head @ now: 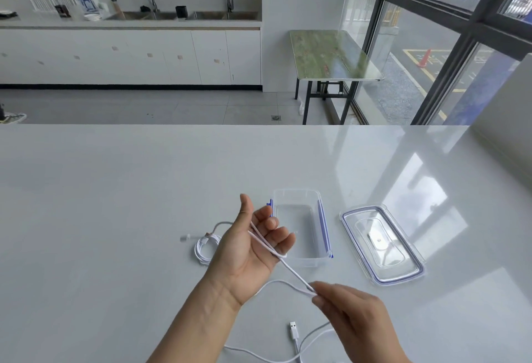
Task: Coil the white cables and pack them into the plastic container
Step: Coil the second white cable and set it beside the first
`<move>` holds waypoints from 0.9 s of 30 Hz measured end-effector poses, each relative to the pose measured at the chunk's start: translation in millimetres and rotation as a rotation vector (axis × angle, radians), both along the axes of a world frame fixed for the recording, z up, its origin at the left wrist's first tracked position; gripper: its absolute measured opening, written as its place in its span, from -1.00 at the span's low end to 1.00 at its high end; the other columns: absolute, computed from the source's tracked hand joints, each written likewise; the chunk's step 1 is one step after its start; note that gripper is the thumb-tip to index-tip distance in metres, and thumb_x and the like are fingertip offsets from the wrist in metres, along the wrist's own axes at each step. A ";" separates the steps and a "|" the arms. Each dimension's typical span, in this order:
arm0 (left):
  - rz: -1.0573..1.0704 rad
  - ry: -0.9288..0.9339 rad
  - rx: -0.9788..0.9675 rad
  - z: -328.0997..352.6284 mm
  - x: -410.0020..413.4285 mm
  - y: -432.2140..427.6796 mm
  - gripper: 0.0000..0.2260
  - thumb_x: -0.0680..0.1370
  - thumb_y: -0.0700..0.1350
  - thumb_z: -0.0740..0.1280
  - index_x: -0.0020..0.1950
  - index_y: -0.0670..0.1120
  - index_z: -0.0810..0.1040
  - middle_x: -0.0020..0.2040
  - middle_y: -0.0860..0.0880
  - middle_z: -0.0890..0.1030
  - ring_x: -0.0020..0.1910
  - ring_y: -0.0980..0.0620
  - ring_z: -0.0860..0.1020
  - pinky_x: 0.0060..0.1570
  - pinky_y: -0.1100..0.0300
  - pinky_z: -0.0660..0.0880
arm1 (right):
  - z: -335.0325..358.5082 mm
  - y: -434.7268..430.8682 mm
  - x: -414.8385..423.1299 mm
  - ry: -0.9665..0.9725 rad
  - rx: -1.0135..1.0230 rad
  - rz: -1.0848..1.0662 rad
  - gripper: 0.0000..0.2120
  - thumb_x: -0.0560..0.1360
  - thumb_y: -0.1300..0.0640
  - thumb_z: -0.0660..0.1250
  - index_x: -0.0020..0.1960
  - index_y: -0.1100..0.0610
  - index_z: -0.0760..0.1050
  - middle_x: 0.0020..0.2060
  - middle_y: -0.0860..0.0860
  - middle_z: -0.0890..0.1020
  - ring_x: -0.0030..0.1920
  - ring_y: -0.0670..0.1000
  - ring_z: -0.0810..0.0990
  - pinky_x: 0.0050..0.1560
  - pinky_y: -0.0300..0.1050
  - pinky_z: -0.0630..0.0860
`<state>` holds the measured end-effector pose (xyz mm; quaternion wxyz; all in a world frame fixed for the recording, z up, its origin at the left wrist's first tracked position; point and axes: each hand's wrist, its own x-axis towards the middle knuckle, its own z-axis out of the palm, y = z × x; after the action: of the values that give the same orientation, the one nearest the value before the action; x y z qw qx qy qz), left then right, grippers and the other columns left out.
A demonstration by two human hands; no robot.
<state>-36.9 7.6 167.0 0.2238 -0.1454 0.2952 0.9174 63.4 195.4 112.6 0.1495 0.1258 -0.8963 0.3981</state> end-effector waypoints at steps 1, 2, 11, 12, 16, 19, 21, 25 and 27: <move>0.035 -0.006 0.001 -3.2 0.2 3.6 -0.60 0.52 0.20 0.28 -0.26 -0.11 0.60 -0.46 0.00 0.50 -0.49 0.02 0.55 -0.30 0.10 0.64 | -3.7 2.6 3.4 -0.012 -0.021 -0.001 -0.86 0.41 0.15 0.48 -0.05 0.03 0.71 -0.37 -0.17 0.61 -0.41 -0.10 0.56 -0.38 -0.24 0.54; 0.072 -0.007 0.003 -6.7 0.9 6.8 -0.62 0.52 0.18 0.29 -0.24 -0.11 0.60 -0.47 0.00 0.50 -0.50 0.04 0.55 -0.32 0.12 0.64 | -7.2 5.8 5.8 -0.024 -0.039 0.000 -0.86 0.40 0.17 0.48 -0.06 0.03 0.71 -0.37 -0.19 0.60 -0.41 -0.12 0.56 -0.37 -0.26 0.54; 0.036 0.152 -0.386 -25.2 -4.5 -10.8 -0.61 0.54 0.10 0.31 -0.25 -0.17 0.70 -0.47 -0.05 0.54 -0.44 -0.07 0.64 -0.32 0.14 0.62 | 1.0 39.4 14.9 -0.204 -0.205 0.065 -0.96 0.45 0.07 0.47 -0.12 -0.04 0.70 -0.42 -0.10 0.65 -0.48 -0.07 0.58 -0.39 -0.31 0.54; -0.075 0.210 -0.620 -26.9 -4.7 -17.0 -0.62 0.55 0.08 0.33 -0.27 -0.18 0.69 -0.43 -0.10 0.61 -0.41 -0.10 0.67 -0.31 0.14 0.62 | -0.2 46.8 16.1 -0.225 -0.220 0.045 -0.96 0.46 0.06 0.47 -0.12 -0.01 0.70 -0.47 -0.06 0.62 -0.49 -0.05 0.56 -0.38 -0.32 0.52; -0.455 0.325 -1.289 -29.4 -8.0 -44.0 -0.59 0.56 0.06 0.27 -0.33 -0.19 0.65 -0.34 -0.23 0.71 -0.45 -0.07 0.61 -0.35 0.20 0.54 | -21.2 80.5 18.7 -0.388 -0.332 -0.149 -0.85 0.51 0.28 0.43 -0.11 0.04 0.66 -0.52 0.13 0.58 -0.52 -0.05 0.45 -0.44 -0.34 0.39; -0.547 0.307 -1.142 -32.0 -8.1 -48.9 -0.70 0.50 0.08 0.19 -0.05 -0.05 0.65 -0.27 -0.19 0.73 -0.51 -0.16 0.62 -0.51 0.22 0.45 | -25.9 82.2 17.3 -0.440 -0.363 -0.193 -0.87 0.53 0.27 0.40 -0.08 0.07 0.66 -0.50 0.13 0.58 -0.51 -0.04 0.41 -0.47 -0.32 0.34; -0.770 0.303 -1.054 -39.7 -2.5 -43.5 -0.66 0.55 0.21 0.22 0.11 0.00 0.57 -0.23 -0.16 0.74 -0.58 -0.08 0.55 -0.57 0.24 0.29 | -27.2 72.7 12.8 -0.458 -0.389 -0.177 -0.88 0.55 0.26 0.37 -0.05 0.09 0.65 -0.49 0.12 0.58 -0.52 -0.04 0.39 -0.48 -0.30 0.34; -0.441 0.221 -0.873 -57.4 1.8 -30.9 -0.82 0.56 -0.12 0.38 0.12 -0.18 0.60 -0.46 -0.06 0.45 -0.59 0.09 0.22 -0.55 0.31 0.08 | -43.7 64.8 -14.2 -0.518 -0.100 -0.283 -0.85 0.57 0.17 0.36 -0.17 0.00 0.59 -0.42 0.03 0.63 -0.48 -0.06 0.46 -0.38 -0.17 0.42; -0.199 0.125 -0.604 -58.3 0.9 -32.8 -0.80 0.53 -0.27 0.33 0.15 -0.23 0.58 -0.49 -0.02 0.29 -0.60 0.11 0.16 -0.53 0.29 0.04 | -54.6 67.1 -22.2 -0.622 0.243 -0.327 -0.85 0.56 0.09 0.31 -0.19 -0.01 0.53 -0.37 -0.02 0.64 -0.32 -0.03 0.57 -0.27 -0.10 0.48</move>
<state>-36.0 -25.2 108.7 0.2407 -0.1188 0.5800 0.7691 41.2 262.5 58.0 -0.0842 -0.1291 -0.9478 0.2791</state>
